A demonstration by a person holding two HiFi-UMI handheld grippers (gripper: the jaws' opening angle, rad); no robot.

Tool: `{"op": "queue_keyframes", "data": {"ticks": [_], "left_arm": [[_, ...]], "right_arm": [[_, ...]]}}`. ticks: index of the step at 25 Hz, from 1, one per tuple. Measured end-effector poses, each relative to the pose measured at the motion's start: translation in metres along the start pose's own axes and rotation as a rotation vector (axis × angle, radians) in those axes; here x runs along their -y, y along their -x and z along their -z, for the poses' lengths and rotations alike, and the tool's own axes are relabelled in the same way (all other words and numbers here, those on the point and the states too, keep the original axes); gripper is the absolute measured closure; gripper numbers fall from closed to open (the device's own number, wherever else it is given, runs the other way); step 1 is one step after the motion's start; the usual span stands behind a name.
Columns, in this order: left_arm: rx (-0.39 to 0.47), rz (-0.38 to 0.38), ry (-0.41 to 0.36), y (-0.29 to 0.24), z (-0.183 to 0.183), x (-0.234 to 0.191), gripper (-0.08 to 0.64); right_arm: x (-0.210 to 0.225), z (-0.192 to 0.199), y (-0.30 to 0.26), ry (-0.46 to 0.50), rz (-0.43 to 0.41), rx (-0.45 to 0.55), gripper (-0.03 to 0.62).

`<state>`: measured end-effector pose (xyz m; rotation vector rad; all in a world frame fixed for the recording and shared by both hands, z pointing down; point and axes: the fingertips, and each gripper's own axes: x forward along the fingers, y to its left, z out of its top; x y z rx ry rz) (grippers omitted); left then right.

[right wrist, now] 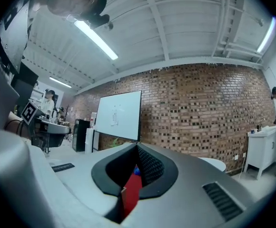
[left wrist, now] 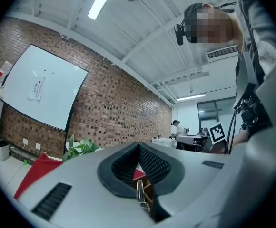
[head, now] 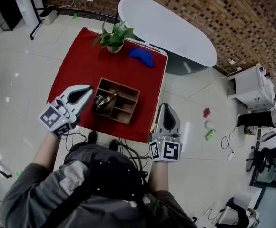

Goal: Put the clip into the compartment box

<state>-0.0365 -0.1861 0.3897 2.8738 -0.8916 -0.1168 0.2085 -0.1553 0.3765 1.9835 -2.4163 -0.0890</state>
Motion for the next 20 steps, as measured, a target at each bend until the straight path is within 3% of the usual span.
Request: {"op": "queue_keyframes", "data": {"ticks": [5, 20], "left_arm": [[-0.034, -0.031, -0.001, 0.001, 0.008, -0.003, 0.526], [-0.105, -0.108, 0.008, 0.008, 0.015, -0.013, 0.527]], "right_arm": [[-0.006, 0.002, -0.002, 0.012, -0.056, -0.012, 0.572], [-0.018, 0.011, -0.003, 0.051, -0.107, -0.058, 0.572]]}}
